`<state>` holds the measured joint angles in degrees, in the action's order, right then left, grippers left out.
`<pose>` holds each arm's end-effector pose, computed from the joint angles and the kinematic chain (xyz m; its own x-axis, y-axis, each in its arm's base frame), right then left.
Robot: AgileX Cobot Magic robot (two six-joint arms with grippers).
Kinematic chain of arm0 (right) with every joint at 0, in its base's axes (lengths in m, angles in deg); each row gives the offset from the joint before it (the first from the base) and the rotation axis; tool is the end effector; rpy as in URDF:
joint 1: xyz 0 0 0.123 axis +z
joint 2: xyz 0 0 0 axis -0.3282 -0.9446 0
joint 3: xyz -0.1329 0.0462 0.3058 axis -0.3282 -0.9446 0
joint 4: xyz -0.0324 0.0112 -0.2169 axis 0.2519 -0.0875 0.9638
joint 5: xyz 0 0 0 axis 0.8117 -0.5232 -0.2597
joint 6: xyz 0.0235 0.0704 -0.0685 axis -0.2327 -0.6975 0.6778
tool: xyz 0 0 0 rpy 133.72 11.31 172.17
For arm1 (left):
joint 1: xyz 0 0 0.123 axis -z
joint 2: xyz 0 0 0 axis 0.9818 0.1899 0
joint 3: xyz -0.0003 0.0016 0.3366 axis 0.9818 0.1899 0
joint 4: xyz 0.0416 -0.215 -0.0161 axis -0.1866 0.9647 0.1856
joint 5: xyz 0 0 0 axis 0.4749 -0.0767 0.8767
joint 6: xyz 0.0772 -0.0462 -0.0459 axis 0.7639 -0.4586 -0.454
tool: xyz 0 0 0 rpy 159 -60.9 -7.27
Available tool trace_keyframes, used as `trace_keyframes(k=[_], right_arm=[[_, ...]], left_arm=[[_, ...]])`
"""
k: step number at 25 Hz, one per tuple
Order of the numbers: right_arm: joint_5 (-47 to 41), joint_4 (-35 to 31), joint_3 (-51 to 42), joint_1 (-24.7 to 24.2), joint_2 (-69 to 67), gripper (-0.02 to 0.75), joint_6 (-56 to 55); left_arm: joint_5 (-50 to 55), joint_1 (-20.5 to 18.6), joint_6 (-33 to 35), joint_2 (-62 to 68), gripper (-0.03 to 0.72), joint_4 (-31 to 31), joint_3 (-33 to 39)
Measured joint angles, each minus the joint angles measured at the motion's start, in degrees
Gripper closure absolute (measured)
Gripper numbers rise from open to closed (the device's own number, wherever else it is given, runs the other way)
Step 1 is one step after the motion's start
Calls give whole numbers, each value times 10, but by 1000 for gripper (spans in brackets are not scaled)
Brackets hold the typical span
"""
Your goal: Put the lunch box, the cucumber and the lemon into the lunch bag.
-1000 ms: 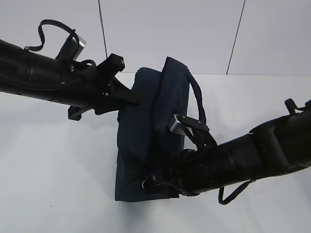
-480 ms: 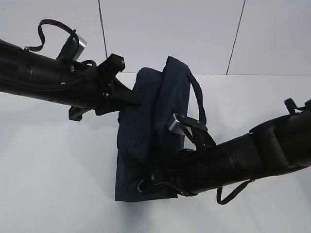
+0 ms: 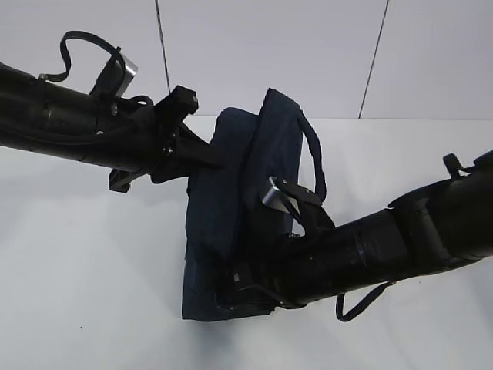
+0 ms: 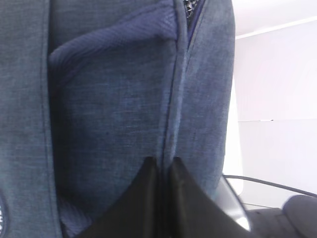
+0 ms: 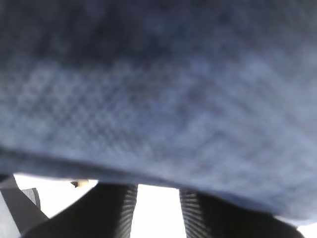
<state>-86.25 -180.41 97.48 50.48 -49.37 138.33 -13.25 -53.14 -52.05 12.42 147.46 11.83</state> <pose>0.2549 0.2246 0.1986 -0.8700 -0.1686 -0.4633 -0.4651 0.5924 0.6578 0.2705 -0.1952 0.2953 -0.9370 -0.2049 -0.2830 0.1176 0.5776 -0.8078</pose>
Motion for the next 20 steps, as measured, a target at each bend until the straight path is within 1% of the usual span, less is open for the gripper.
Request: trace_keyframes(k=[17,19,20], right_arm=[[-11,0,5,0,-19,497,-1],[-11,0,5,0,-19,540,-1],[-11,0,5,0,-19,586,-1]], left_arm=[[0,0,0,0,680,0,1],[0,0,0,0,680,0,1],[0,0,0,0,680,0,1]])
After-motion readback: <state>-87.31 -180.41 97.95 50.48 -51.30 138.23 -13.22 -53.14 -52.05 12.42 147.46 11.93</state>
